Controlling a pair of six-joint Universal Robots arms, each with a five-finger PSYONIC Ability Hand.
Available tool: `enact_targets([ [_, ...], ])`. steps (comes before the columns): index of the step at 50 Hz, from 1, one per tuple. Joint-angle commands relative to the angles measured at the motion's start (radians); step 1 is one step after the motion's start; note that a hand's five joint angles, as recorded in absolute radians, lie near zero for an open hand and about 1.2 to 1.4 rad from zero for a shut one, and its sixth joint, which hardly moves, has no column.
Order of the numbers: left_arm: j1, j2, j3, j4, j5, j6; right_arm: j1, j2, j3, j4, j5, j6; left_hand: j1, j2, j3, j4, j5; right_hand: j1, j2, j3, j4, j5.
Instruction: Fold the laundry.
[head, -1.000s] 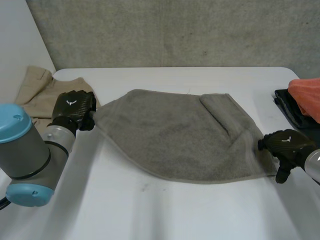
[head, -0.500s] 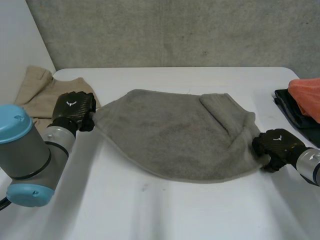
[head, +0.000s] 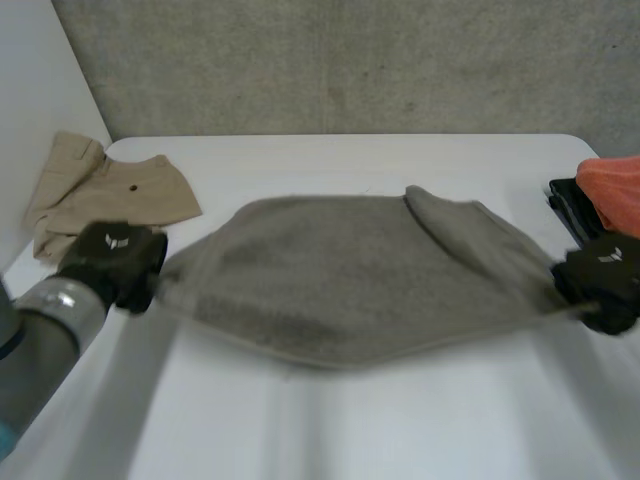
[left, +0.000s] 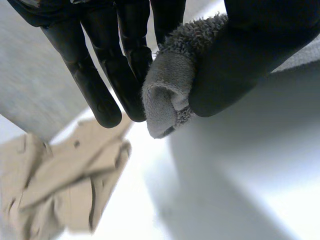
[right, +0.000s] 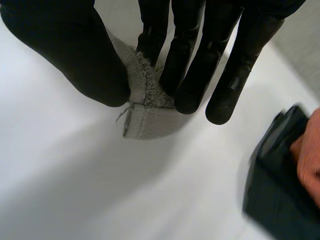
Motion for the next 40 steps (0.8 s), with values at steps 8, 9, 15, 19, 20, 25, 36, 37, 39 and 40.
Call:
enact_targets([
  [8, 0.008, 0.140, -0.115, -0.214, 0.002, 0.235, -0.083, -0.055, 0.024, 0.323, 0.058, -0.297, 0.289, 0.200, 0.209, 0.195, 0.234, 0.416, 0.225, 0.213, 0.209, 0.230],
  [9, 0.007, 0.132, -0.112, -0.191, 0.002, 0.233, -0.079, -0.055, 0.022, 0.304, 0.055, -0.293, 0.289, 0.200, 0.209, 0.195, 0.234, 0.416, 0.225, 0.213, 0.209, 0.230],
  [15, 0.000, -0.020, -0.048, 0.048, -0.003, 0.215, -0.048, 0.059, -0.031, 0.113, 0.062, -0.144, 0.289, 0.200, 0.209, 0.195, 0.234, 0.416, 0.225, 0.213, 0.209, 0.230],
  [19, -0.007, -0.144, 0.042, 0.125, -0.008, 0.137, 0.028, 0.142, -0.097, 0.010, 0.065, -0.047, 0.289, 0.200, 0.209, 0.195, 0.234, 0.416, 0.225, 0.213, 0.209, 0.230],
  [20, -0.009, -0.170, 0.067, 0.132, -0.009, 0.118, 0.047, 0.160, -0.117, -0.009, 0.068, -0.034, 0.289, 0.200, 0.209, 0.195, 0.234, 0.416, 0.225, 0.213, 0.209, 0.230],
  [25, -0.017, -0.339, 0.265, 0.136, -0.018, 0.017, 0.137, 0.292, -0.272, -0.102, 0.137, 0.048, 0.289, 0.200, 0.209, 0.195, 0.234, 0.416, 0.225, 0.213, 0.209, 0.230],
  [36, -0.047, -0.519, 0.849, 0.269, -0.107, -0.064, 0.262, 0.358, -0.668, -0.587, 0.245, 0.315, 0.289, 0.200, 0.209, 0.195, 0.234, 0.416, 0.225, 0.213, 0.209, 0.230],
  [37, -0.047, -0.517, 0.874, 0.299, -0.107, -0.083, 0.265, 0.352, -0.676, -0.640, 0.245, 0.342, 0.289, 0.200, 0.209, 0.195, 0.234, 0.416, 0.225, 0.213, 0.209, 0.230],
  [39, -0.049, -0.509, 0.929, 0.389, -0.112, -0.138, 0.279, 0.315, -0.679, -0.800, 0.250, 0.428, 0.289, 0.200, 0.209, 0.195, 0.234, 0.416, 0.225, 0.213, 0.209, 0.230],
  [40, -0.047, -0.503, 0.942, 0.412, -0.115, -0.158, 0.280, 0.303, -0.674, -0.851, 0.251, 0.454, 0.289, 0.200, 0.209, 0.195, 0.234, 0.416, 0.225, 0.213, 0.209, 0.230],
])
